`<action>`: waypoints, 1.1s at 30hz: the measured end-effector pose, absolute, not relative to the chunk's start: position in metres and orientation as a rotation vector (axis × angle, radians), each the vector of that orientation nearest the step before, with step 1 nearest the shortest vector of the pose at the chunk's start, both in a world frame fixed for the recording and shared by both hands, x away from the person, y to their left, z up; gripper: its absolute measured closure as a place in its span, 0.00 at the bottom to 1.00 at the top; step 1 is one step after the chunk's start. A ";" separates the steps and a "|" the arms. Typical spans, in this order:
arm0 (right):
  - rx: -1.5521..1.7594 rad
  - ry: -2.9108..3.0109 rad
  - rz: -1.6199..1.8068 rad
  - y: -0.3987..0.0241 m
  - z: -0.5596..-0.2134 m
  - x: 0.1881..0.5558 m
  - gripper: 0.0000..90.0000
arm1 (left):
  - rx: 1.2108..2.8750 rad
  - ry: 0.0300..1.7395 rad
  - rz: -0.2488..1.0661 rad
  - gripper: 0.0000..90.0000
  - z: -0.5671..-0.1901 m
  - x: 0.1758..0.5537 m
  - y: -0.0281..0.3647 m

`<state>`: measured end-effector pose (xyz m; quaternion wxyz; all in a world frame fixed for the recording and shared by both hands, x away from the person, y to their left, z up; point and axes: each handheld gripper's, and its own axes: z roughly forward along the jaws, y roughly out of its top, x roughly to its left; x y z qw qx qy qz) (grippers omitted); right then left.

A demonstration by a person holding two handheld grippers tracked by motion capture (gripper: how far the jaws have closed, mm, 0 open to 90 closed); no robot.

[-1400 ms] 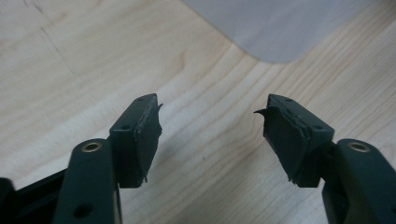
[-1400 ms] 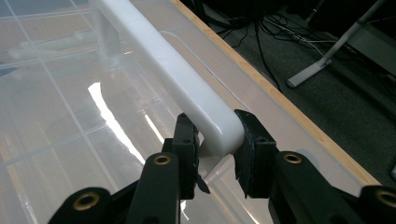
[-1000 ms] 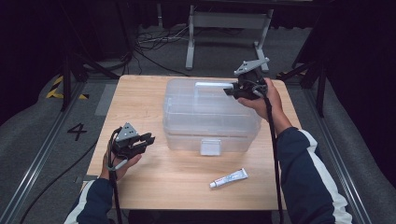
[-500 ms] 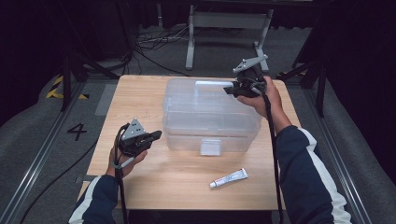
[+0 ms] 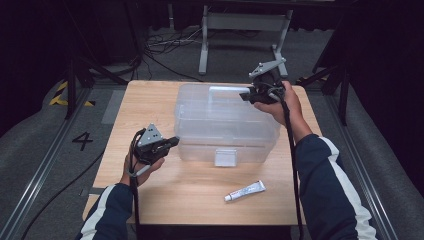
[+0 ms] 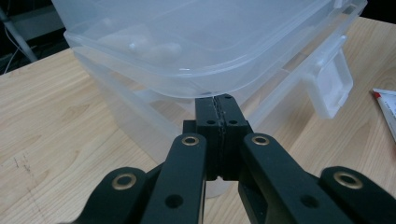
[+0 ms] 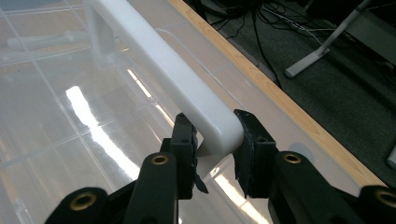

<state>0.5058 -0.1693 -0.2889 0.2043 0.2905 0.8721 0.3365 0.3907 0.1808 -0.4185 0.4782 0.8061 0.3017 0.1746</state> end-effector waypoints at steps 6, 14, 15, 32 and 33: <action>0.797 2.424 0.917 -0.168 -0.289 0.504 0.79 | 1.971 0.736 0.432 1.00 -0.418 0.391 0.181; 0.765 2.405 0.869 -0.169 -0.285 0.494 0.71 | 1.974 0.739 0.431 1.00 -0.418 0.392 0.181; 0.755 2.408 0.866 -0.169 -0.285 0.493 0.72 | 1.975 0.739 0.430 1.00 -0.418 0.392 0.181; 0.728 2.243 0.994 -0.242 -0.267 0.449 0.63 | 1.999 0.729 0.452 1.00 -0.416 0.392 0.179; 0.741 2.230 1.003 -0.250 -0.268 0.446 0.63 | 2.001 0.728 0.453 1.00 -0.416 0.392 0.179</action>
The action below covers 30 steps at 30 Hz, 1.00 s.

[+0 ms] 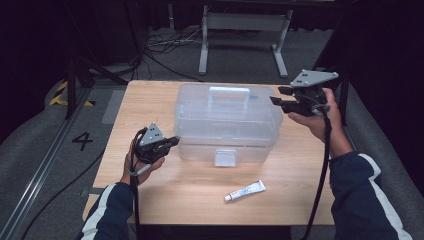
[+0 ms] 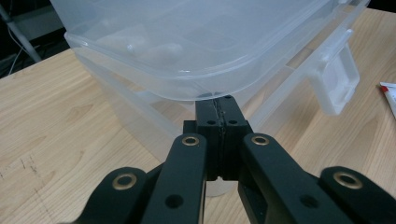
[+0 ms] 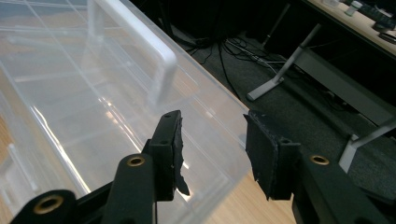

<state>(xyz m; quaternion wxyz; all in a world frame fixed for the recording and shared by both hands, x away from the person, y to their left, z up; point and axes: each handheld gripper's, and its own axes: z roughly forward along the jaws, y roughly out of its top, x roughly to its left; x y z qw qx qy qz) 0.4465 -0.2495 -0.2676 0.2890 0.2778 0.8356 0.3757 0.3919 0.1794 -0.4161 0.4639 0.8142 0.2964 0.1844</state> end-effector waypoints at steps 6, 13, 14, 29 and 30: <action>0.773 2.198 1.030 -0.282 -0.281 0.432 0.60 | 2.003 0.731 0.448 1.00 -0.416 0.393 0.178; 0.793 2.194 1.059 -0.298 -0.303 0.422 0.54 | 2.004 0.731 0.453 1.00 -0.414 0.394 0.177; 0.788 2.193 1.057 -0.299 -0.306 0.421 0.54 | 2.002 0.731 0.456 1.00 -0.414 0.394 0.177; 0.720 2.262 1.024 -0.308 -0.367 0.404 0.52 | 1.989 0.724 0.472 1.00 -0.407 0.395 0.178; 0.722 2.263 1.020 -0.308 -0.370 0.403 0.51 | 1.986 0.724 0.468 1.00 -0.407 0.395 0.179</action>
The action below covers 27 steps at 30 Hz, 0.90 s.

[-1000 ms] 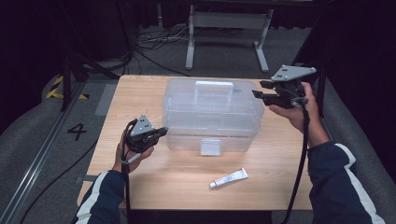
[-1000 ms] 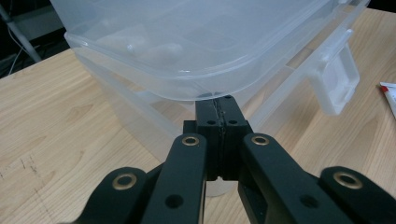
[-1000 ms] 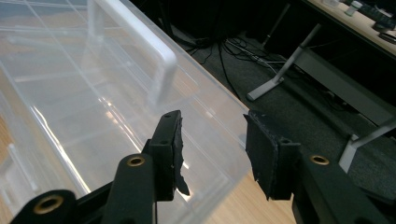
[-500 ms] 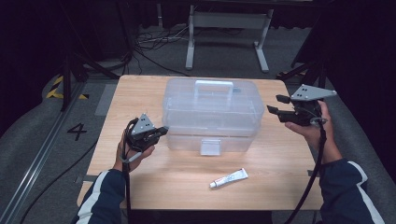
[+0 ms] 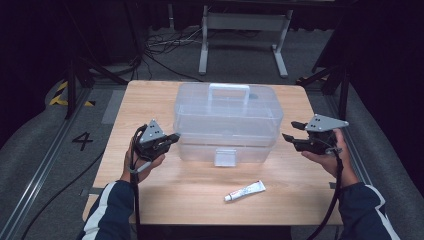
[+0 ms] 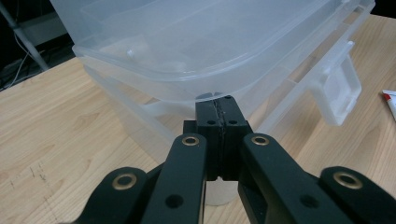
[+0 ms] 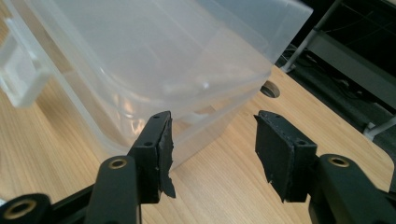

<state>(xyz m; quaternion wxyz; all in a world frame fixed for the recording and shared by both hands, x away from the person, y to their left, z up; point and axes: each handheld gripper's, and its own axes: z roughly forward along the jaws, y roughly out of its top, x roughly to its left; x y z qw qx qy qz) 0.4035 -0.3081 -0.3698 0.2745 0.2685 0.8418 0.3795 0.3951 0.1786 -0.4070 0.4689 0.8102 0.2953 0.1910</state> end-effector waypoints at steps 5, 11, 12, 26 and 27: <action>0.725 2.278 1.044 -0.308 -0.380 0.406 0.50 | 1.973 0.722 0.474 1.00 -0.404 0.396 0.179; 0.710 2.246 1.104 -0.302 -0.390 0.409 0.50 | 1.975 0.721 0.479 1.00 -0.403 0.396 0.179; 0.704 2.242 1.116 -0.301 -0.391 0.409 0.50 | 1.975 0.721 0.479 1.00 -0.403 0.396 0.179; 0.660 2.112 1.164 -0.295 -0.395 0.407 0.55 | 1.963 0.723 0.481 0.96 -0.404 0.396 0.180; 0.654 2.100 1.177 -0.294 -0.395 0.406 0.55 | 1.965 0.725 0.482 0.96 -0.404 0.396 0.180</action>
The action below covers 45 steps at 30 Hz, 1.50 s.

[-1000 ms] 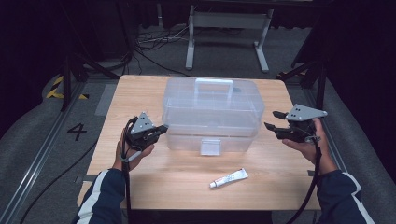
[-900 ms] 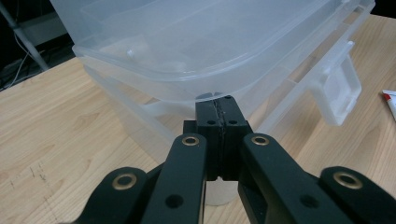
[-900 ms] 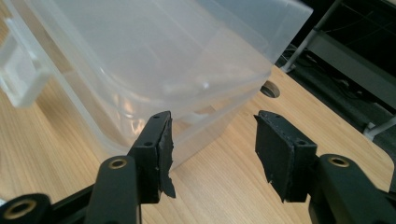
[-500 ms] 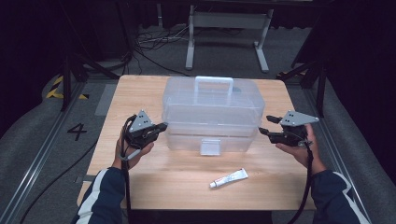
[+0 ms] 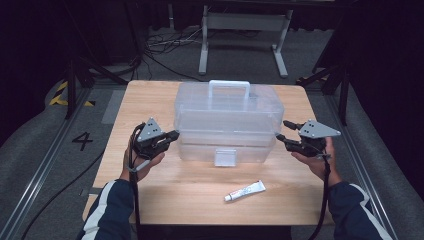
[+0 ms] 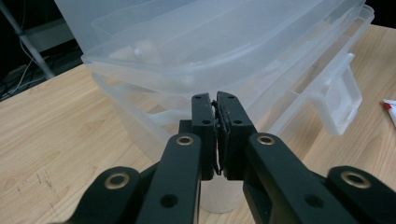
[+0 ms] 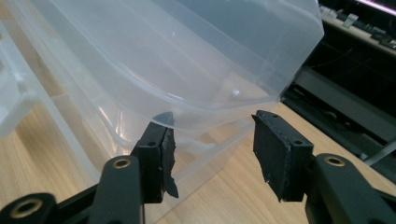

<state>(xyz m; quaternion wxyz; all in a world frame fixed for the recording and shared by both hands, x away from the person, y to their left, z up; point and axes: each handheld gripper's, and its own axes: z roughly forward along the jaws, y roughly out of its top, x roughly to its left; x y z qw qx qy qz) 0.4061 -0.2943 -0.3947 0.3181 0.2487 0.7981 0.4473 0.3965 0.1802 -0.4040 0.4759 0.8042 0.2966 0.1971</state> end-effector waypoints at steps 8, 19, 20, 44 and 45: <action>0.623 2.039 1.197 -0.294 -0.395 0.403 0.59 | 1.966 0.751 0.485 0.85 -0.407 0.397 0.181; 0.608 1.937 1.229 -0.289 -0.390 0.402 0.72 | 1.994 0.685 0.451 0.73 -0.409 0.390 0.173; 0.608 1.937 1.229 -0.289 -0.390 0.402 0.72 | 1.994 0.685 0.451 0.72 -0.409 0.390 0.173; 0.632 1.728 1.202 -0.275 -0.369 0.414 0.84 | 2.036 0.663 0.417 0.58 -0.417 0.388 0.171; 0.632 1.728 1.202 -0.275 -0.369 0.414 0.84 | 2.035 0.662 0.412 0.58 -0.418 0.388 0.171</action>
